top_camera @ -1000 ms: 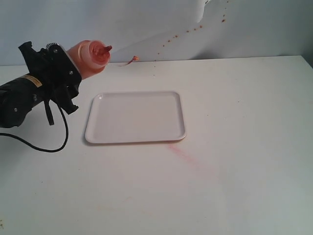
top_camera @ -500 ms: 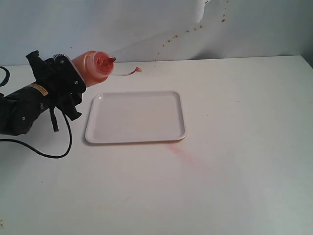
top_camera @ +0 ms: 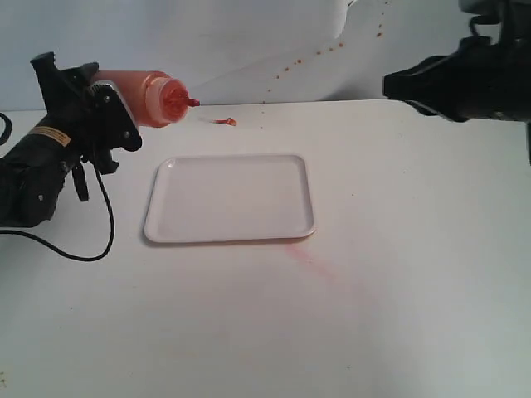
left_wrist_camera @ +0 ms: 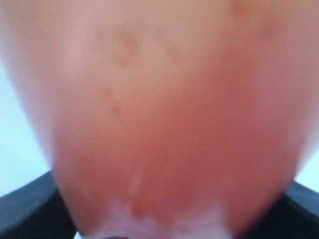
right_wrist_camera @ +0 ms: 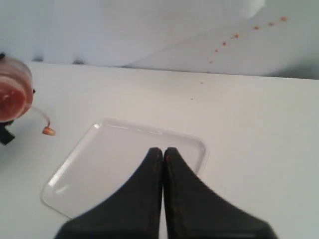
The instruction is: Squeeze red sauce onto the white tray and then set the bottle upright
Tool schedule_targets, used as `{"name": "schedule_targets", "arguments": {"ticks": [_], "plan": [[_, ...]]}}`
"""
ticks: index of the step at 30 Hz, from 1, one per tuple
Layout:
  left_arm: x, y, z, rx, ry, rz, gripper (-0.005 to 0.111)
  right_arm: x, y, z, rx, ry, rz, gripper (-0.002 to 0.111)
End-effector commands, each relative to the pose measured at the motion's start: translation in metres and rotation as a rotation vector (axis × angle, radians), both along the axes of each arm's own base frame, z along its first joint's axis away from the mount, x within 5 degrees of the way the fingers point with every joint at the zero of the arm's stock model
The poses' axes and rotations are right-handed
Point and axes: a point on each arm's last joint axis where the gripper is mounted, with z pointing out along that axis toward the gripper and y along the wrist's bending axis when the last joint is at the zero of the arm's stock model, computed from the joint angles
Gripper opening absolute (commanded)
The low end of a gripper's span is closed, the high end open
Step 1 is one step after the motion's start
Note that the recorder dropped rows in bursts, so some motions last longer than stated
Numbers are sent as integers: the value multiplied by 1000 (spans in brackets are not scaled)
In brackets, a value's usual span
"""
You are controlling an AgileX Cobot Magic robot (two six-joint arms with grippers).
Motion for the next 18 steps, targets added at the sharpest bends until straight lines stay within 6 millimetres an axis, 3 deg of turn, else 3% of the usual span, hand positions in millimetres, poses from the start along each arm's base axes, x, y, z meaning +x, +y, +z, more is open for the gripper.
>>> {"name": "schedule_targets", "arguments": {"ticks": [1,4,6,9,11,14,18], "plan": [[11,-2,31,136,-214,13,0,39,24,-12,6,-61,287,0],[20,-4,45,308,-274,19,0,44,34,-33,54,-30,436,0],[26,-5,55,458,-321,30,0,49,35,-46,-21,-108,490,0],[33,-11,70,600,-394,10,0,61,32,-44,-34,-237,409,0],[33,-18,72,695,-438,-55,0,69,33,-31,-67,-313,416,0],[31,-29,69,824,-495,-166,0,77,33,-13,12,-280,366,0],[31,-33,62,855,-503,-217,0,83,33,-27,-9,-252,351,0]]}}
